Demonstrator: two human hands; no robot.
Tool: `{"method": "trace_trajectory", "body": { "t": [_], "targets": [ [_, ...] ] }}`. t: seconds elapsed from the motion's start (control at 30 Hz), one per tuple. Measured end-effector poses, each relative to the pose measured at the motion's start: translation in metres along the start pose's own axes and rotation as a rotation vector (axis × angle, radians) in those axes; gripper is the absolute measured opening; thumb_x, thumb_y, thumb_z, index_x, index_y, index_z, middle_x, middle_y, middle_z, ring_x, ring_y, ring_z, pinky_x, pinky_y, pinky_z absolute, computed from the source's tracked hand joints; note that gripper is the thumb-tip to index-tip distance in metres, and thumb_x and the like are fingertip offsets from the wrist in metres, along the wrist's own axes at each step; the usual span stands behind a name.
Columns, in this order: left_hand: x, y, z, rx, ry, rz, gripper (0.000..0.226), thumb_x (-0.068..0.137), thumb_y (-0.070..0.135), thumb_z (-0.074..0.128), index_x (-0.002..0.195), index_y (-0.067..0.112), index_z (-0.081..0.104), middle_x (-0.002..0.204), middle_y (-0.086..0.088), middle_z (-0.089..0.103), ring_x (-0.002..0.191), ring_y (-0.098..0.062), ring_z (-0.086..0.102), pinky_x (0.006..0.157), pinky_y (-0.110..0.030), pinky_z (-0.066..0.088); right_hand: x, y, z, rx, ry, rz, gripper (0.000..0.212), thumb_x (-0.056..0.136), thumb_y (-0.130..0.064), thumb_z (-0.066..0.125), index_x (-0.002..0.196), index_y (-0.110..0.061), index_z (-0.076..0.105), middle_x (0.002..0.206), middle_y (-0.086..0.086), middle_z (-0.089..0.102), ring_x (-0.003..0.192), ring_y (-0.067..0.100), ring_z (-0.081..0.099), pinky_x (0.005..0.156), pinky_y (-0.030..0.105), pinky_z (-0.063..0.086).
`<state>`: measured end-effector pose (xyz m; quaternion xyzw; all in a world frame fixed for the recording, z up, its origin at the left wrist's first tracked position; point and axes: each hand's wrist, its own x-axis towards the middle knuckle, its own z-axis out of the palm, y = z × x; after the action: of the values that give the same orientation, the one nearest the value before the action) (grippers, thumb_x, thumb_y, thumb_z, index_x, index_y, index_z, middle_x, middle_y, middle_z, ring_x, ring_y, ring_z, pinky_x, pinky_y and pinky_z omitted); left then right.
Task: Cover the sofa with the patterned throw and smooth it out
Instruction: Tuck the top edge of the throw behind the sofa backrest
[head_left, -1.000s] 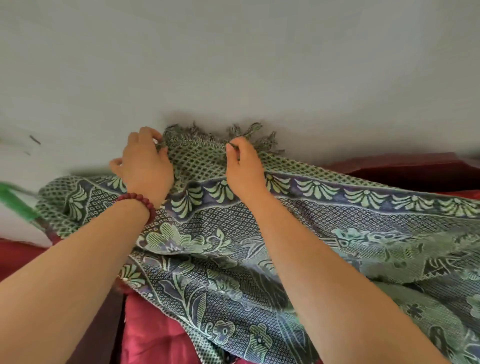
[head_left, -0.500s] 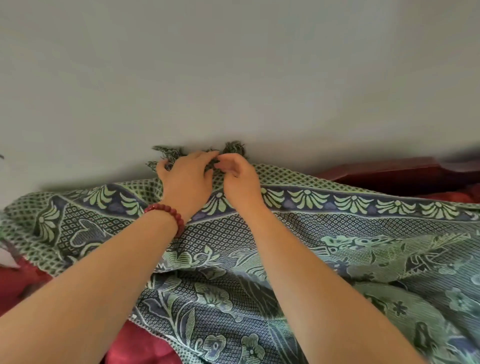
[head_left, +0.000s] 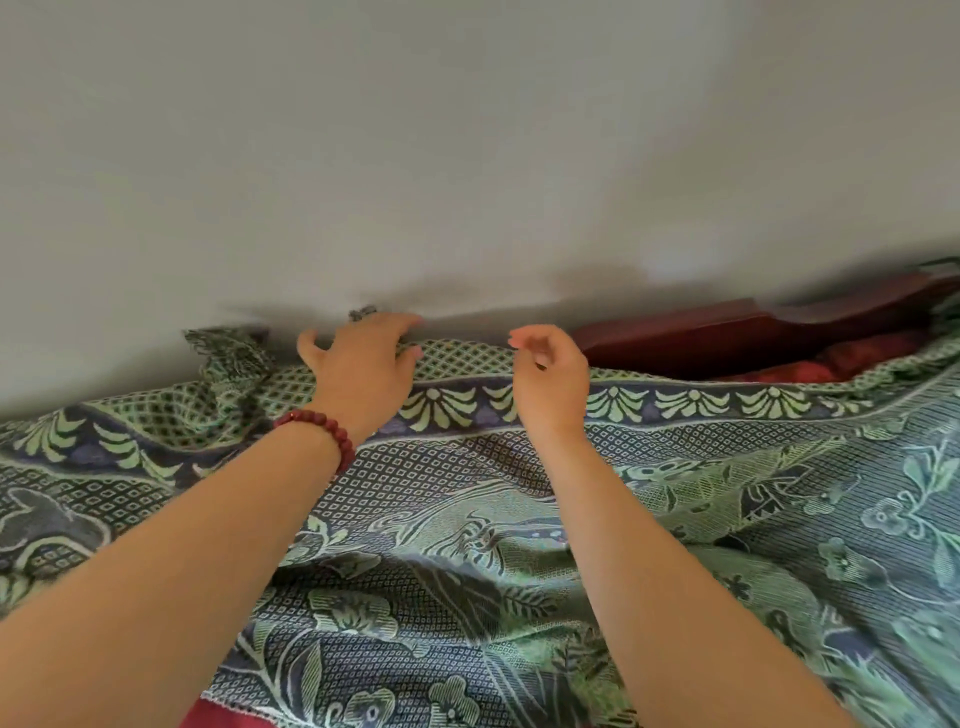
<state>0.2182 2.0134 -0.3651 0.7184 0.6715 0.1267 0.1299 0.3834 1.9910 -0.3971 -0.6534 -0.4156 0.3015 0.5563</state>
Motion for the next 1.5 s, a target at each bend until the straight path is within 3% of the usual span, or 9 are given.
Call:
{"method": "trace_trajectory", "body": {
  "t": [0.2, 0.4, 0.63, 0.8, 0.93, 1.03, 1.17, 1.4, 1.5],
  "targets": [
    [0.006, 0.058, 0.027, -0.107, -0.050, 0.070, 0.033, 0.096, 0.036, 0.046, 0.128, 0.040, 0.049, 0.136, 0.015, 0.049, 0.116, -0.013, 0.052, 0.108, -0.050, 0.009, 0.024, 0.015, -0.052, -0.008, 0.045, -0.023, 0.025, 0.085, 0.012, 0.050, 0.084, -0.009, 0.064, 0.081, -0.007, 0.064, 0.073, -0.005, 0.059, 0.070, 0.005, 0.043],
    [0.010, 0.078, 0.047, -0.044, -0.148, 0.039, 0.035, 0.099, 0.036, 0.038, 0.133, 0.039, 0.046, 0.143, 0.014, 0.043, 0.135, -0.012, 0.033, 0.109, -0.057, 0.010, 0.039, 0.027, -0.092, -0.112, -0.004, 0.052, 0.024, 0.089, 0.004, 0.049, 0.088, -0.014, 0.065, 0.092, -0.005, 0.066, 0.091, 0.008, 0.060, 0.077, 0.016, 0.047],
    [0.001, 0.089, 0.048, 0.198, -0.156, -0.016, 0.032, 0.094, 0.035, 0.051, 0.126, 0.041, 0.051, 0.129, 0.012, 0.053, 0.121, -0.016, 0.049, 0.108, -0.058, 0.007, 0.047, 0.040, -0.104, -0.436, -0.219, 0.021, 0.024, 0.093, -0.008, 0.050, 0.104, -0.011, 0.072, 0.103, 0.003, 0.071, 0.093, 0.013, 0.066, 0.077, 0.016, 0.044],
    [0.000, 0.094, 0.042, 0.145, -0.058, -0.083, 0.019, 0.092, 0.031, 0.054, 0.102, 0.041, 0.065, 0.111, 0.012, 0.059, 0.106, -0.017, 0.055, 0.104, -0.050, 0.013, 0.053, 0.033, -0.110, -0.607, -0.418, 0.079, 0.029, 0.089, -0.006, 0.055, 0.111, -0.019, 0.070, 0.106, 0.005, 0.071, 0.073, 0.019, 0.066, 0.070, 0.026, 0.054],
    [-0.004, 0.097, 0.042, 0.102, 0.044, -0.051, 0.030, 0.090, 0.016, 0.049, 0.093, 0.041, 0.066, 0.100, 0.011, 0.057, 0.097, -0.015, 0.055, 0.103, -0.048, 0.012, 0.053, 0.029, -0.110, -0.708, -0.698, 0.139, 0.052, 0.085, 0.003, 0.050, 0.132, -0.020, 0.054, 0.130, 0.006, 0.059, 0.092, 0.024, 0.065, 0.079, 0.037, 0.056],
    [-0.006, 0.095, 0.041, 0.063, 0.081, -0.029, 0.032, 0.090, 0.014, 0.048, 0.092, 0.040, 0.066, 0.101, 0.011, 0.057, 0.097, -0.014, 0.055, 0.104, -0.048, 0.011, 0.052, 0.029, -0.106, -0.763, -0.781, 0.146, 0.046, 0.090, -0.003, 0.051, 0.134, -0.017, 0.052, 0.123, 0.010, 0.062, 0.087, 0.023, 0.064, 0.073, 0.033, 0.053],
    [-0.008, 0.091, 0.038, 0.046, 0.071, -0.043, 0.031, 0.091, 0.015, 0.048, 0.095, 0.040, 0.065, 0.104, 0.012, 0.055, 0.095, -0.013, 0.055, 0.105, -0.048, 0.013, 0.049, 0.026, -0.108, -0.740, -0.546, 0.032, 0.021, 0.094, -0.014, 0.055, 0.109, -0.013, 0.069, 0.101, 0.009, 0.071, 0.075, 0.022, 0.064, 0.069, 0.028, 0.050],
    [-0.020, 0.087, 0.027, -0.023, -0.232, 0.027, 0.042, 0.088, 0.047, 0.038, 0.127, 0.038, 0.051, 0.130, 0.012, 0.054, 0.118, -0.014, 0.049, 0.102, -0.044, 0.017, 0.041, 0.002, -0.113, -0.472, -0.066, -0.104, 0.019, 0.095, -0.015, 0.054, 0.107, -0.013, 0.068, 0.102, 0.002, 0.069, 0.080, 0.010, 0.057, 0.070, 0.015, 0.038],
    [-0.023, 0.092, 0.021, -0.110, -0.277, 0.019, 0.045, 0.099, 0.048, 0.019, 0.130, 0.038, 0.050, 0.106, 0.008, 0.064, 0.115, -0.016, 0.050, 0.099, -0.041, 0.014, 0.040, -0.007, -0.117, -0.412, -0.024, -0.165, 0.017, 0.094, -0.013, 0.055, 0.105, -0.011, 0.068, 0.091, 0.000, 0.066, 0.071, 0.005, 0.054, 0.062, 0.004, 0.036]
  ]
}}
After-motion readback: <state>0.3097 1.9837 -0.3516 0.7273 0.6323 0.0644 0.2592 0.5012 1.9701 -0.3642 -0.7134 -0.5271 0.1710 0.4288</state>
